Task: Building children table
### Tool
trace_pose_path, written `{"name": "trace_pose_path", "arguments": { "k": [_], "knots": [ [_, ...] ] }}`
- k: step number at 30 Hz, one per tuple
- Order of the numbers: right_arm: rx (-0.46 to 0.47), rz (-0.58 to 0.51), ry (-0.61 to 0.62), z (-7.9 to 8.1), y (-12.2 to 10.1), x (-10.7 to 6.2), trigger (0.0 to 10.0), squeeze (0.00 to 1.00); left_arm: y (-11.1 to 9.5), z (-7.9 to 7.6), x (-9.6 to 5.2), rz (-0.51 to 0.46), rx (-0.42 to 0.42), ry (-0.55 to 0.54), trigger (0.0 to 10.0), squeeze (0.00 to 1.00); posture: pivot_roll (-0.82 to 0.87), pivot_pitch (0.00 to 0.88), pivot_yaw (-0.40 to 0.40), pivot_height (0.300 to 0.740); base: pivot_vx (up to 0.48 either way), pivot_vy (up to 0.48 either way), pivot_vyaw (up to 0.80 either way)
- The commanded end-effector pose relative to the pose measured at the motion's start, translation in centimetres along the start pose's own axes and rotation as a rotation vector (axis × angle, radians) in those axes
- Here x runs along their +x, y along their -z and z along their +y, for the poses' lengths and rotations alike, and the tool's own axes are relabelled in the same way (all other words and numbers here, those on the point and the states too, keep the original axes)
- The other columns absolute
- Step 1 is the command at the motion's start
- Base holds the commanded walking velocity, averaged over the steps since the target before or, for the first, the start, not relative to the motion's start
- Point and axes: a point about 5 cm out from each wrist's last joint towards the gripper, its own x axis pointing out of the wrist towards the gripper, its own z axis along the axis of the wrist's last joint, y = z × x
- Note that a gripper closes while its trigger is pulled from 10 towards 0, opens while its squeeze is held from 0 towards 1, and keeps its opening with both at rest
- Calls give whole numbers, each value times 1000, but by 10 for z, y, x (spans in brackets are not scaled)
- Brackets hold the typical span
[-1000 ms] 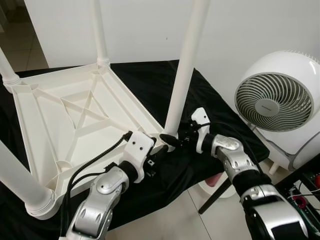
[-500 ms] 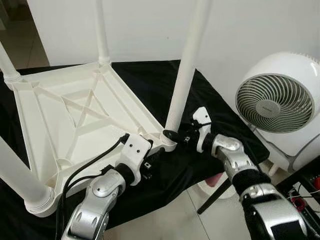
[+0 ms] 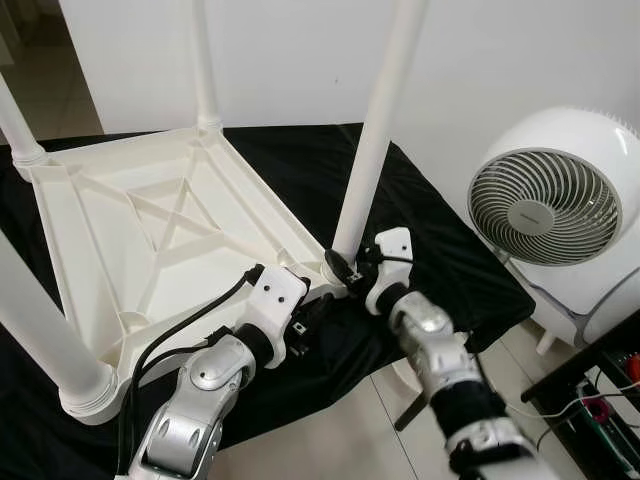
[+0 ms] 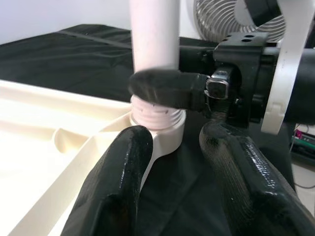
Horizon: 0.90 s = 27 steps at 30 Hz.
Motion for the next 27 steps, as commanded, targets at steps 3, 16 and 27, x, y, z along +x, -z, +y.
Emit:
{"name": "trace_pose_path", "arguments": {
  "k": [3,16,27],
  "knots": [
    [15,83,163,-5,16,-10,0,0,1,-2,4,-5,-1,-17,10000,0,75,36,-98,740,0,0,0],
    [32,83,105,14,10,-22,8824,0,0,0,8,-5,-8,-21,10000,0,72,51,-99,740,0,0,0],
    [-14,7,-126,-5,-5,-18,10000,1000,2,8,7,1,6,-43,10000,0,55,49,-92,740,0,0,0]
  ]
}}
